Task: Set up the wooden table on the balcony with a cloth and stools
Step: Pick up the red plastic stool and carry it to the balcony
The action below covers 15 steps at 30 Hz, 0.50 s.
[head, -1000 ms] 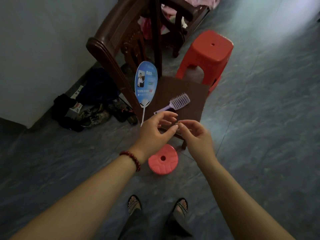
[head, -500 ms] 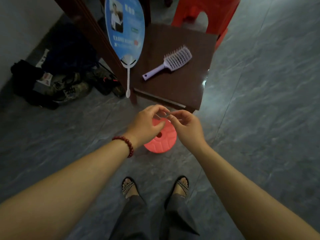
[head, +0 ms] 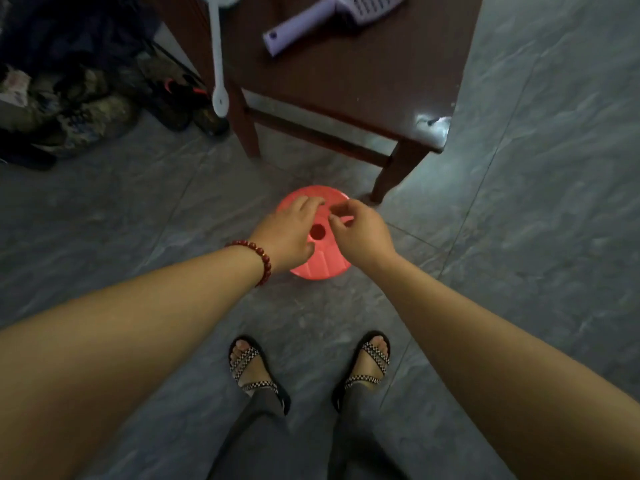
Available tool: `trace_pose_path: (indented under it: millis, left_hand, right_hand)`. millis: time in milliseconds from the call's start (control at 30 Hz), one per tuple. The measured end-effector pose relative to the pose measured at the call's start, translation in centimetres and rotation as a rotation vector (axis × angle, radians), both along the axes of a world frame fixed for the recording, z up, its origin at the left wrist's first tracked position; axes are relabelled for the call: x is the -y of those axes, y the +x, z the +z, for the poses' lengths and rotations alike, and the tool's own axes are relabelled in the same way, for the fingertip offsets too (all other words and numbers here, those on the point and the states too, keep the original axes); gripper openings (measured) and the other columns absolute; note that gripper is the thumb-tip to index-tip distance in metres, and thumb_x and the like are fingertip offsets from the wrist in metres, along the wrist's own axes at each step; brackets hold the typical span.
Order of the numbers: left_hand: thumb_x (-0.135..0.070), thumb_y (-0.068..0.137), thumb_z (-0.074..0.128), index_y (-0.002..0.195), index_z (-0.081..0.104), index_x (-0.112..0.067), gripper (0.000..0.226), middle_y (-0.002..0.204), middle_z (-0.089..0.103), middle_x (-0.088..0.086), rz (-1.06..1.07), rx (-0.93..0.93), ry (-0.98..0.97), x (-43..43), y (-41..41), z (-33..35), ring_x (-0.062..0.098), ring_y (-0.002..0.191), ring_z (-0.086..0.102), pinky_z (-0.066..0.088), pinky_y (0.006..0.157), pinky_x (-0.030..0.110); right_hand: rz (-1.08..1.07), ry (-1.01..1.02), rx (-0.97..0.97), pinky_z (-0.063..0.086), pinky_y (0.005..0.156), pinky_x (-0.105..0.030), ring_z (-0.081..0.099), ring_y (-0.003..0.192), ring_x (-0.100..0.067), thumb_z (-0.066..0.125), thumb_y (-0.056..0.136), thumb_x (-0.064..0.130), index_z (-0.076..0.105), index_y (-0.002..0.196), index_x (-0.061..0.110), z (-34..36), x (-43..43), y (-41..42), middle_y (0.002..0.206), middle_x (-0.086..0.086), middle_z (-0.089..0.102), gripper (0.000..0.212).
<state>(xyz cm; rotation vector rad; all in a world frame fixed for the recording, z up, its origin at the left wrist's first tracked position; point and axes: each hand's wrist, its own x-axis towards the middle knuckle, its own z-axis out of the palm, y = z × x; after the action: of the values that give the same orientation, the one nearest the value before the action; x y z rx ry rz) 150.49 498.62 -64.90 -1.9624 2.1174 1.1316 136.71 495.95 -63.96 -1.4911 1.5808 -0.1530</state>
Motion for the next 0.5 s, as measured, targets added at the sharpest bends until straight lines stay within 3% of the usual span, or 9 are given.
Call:
trace_pose_path:
  millis: [67,200,500]
  left_hand:
    - [-0.016,0.080,0.062,0.144,0.024,-0.014,0.074,0.145,0.030,0.006,-0.135,0.154,0.049,-0.2,0.4,-2.2,0.028,0.124,0.046,0.045,0.092,0.042]
    - [-0.015,0.080,0.062,0.142,0.027,-0.015,0.071,0.140,0.033,0.005,-0.278,0.259,0.060,-0.6,0.9,-6.3,0.029,0.117,0.051,0.046,0.084,0.041]
    - [-0.018,0.076,0.070,0.137,0.032,-0.019,0.072,0.137,0.036,-0.001,-0.396,0.309,0.068,0.8,0.4,-13.2,0.027,0.110,0.056,0.049,0.081,0.042]
  right_hand:
    - [0.061,0.021,-0.044,0.037,0.078,-0.019,0.061,0.101,-0.018,0.056,0.091,0.017,0.061,0.119,0.009,-2.3,-0.4,0.1,0.118,-0.004,0.065,0.029]
    - [0.186,0.045,-0.110,0.036,0.089,-0.023,0.056,0.111,-0.026,0.058,0.089,0.014,0.059,0.119,0.006,-6.8,-1.3,-0.3,0.122,-0.012,0.059,0.031]
    - [0.508,0.098,-0.311,0.043,0.092,-0.038,0.054,0.112,-0.031,0.056,0.088,0.017,0.045,0.134,0.013,-13.1,-0.3,-0.4,0.130,-0.011,0.044,0.047]
